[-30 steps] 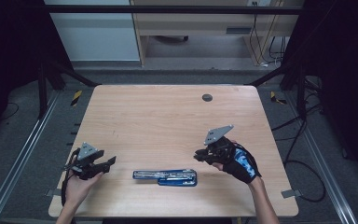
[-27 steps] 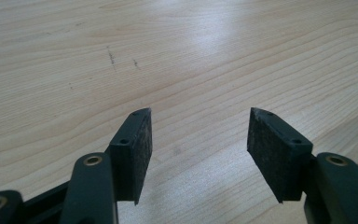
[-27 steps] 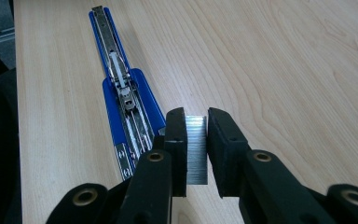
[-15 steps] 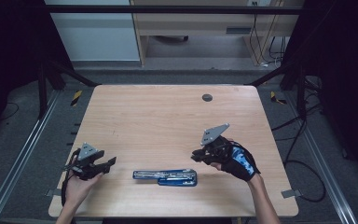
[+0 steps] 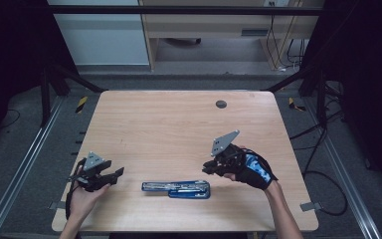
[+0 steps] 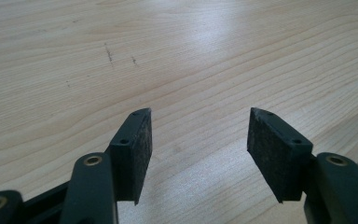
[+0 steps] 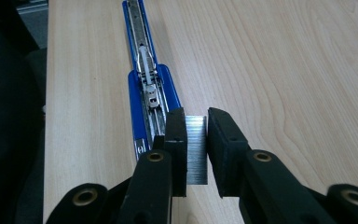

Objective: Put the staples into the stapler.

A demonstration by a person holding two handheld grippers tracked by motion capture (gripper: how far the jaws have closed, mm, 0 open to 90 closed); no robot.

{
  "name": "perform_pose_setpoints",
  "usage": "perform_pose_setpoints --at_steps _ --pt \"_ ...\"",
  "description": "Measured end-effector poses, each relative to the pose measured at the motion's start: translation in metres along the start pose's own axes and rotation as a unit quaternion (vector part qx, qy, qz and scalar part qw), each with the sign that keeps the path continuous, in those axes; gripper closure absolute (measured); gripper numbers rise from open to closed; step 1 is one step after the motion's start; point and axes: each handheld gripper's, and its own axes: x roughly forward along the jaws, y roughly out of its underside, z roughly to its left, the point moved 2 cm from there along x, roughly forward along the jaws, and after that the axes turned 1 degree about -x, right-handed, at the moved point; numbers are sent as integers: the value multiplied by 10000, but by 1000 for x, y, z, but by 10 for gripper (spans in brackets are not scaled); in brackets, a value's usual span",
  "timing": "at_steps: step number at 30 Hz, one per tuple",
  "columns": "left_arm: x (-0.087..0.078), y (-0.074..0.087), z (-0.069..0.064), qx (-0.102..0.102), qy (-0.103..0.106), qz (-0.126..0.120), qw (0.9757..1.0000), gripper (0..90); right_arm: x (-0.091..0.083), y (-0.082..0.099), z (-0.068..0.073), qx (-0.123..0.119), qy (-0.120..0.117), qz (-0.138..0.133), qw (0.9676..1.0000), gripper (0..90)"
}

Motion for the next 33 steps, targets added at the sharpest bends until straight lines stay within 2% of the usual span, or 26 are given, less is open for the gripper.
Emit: perform_pose_setpoints --at_steps 17,28,33 --pt "2 0 -2 23 -13 50 10000 405 11 -2 4 -381 -338 417 9978 780" --pt "3 1 -2 25 -11 72 10000 406 26 -3 4 -504 -601 527 9955 781" --pt "2 1 -2 37 -9 72 10000 406 31 -4 4 -538 -633 541 9951 781"
